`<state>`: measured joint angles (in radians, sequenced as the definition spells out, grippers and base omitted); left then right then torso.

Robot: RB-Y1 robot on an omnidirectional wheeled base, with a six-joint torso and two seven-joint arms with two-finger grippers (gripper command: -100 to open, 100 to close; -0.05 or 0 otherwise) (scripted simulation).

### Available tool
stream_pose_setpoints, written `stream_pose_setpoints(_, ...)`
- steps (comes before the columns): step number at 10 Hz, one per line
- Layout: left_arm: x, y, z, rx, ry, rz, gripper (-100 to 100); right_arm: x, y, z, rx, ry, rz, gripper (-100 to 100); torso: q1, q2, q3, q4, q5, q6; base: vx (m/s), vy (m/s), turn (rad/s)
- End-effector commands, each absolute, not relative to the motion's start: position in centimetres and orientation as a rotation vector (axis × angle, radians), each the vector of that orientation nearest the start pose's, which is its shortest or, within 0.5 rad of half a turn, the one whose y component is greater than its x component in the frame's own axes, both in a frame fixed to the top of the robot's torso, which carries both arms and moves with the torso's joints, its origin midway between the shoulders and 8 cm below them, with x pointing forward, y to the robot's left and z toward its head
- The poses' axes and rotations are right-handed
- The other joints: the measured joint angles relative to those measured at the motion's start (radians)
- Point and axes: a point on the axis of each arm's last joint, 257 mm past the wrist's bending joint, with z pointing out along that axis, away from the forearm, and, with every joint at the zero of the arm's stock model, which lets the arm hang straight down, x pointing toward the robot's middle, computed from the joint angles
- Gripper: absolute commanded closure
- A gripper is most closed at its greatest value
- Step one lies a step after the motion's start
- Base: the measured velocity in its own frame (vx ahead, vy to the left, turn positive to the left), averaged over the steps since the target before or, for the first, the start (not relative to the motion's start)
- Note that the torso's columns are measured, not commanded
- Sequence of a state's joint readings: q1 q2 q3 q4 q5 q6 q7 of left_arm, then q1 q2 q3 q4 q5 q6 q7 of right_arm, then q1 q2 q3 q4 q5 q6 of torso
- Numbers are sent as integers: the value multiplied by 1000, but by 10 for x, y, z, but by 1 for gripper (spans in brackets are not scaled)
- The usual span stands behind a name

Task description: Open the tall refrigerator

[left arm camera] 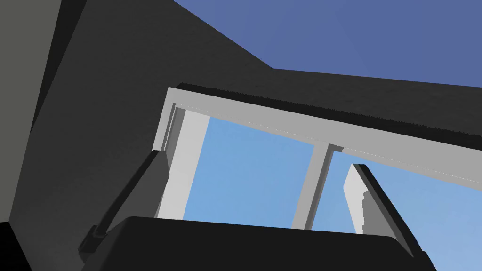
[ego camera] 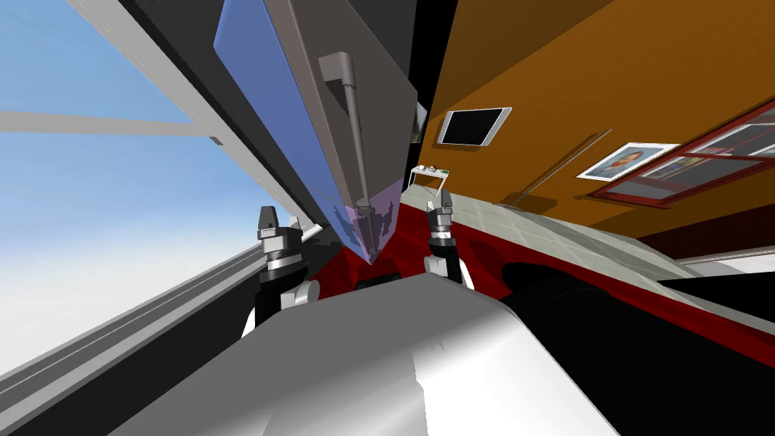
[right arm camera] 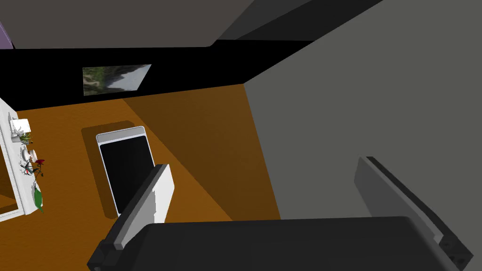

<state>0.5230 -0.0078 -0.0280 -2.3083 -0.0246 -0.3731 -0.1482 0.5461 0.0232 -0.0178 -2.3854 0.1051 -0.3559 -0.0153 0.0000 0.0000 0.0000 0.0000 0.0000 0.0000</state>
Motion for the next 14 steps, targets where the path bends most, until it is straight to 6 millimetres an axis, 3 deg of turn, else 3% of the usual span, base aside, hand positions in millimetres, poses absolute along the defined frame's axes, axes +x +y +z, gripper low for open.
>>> stream_pose_setpoints(1,359,274,4,-684,743,-1142,0,343,-284,28,682,698,1187,0,0,40,-82,41,0,0,0,0,0)
stream_pose_setpoints(9,358,274,4,-684,743,-1142,0,343,-284,29,682,698,1187,0,0,618,-1234,617,0,0,0,0,0)
stream_pose_setpoints(10,360,272,5,-663,771,-1141,-100,343,-284,29,682,698,1187,0,0,691,-1382,691,0,0,5,-7,-12)
stream_pose_setpoints(11,361,271,5,-650,792,-1140,-100,343,-284,28,682,698,1187,0,0,725,-1451,724,0,0,3,-15,-20)
stream_pose_setpoints(14,366,271,6,-624,853,-1132,-100,343,-284,28,682,698,1187,0,-1,738,-1476,738,0,0,-1,-31,-31)
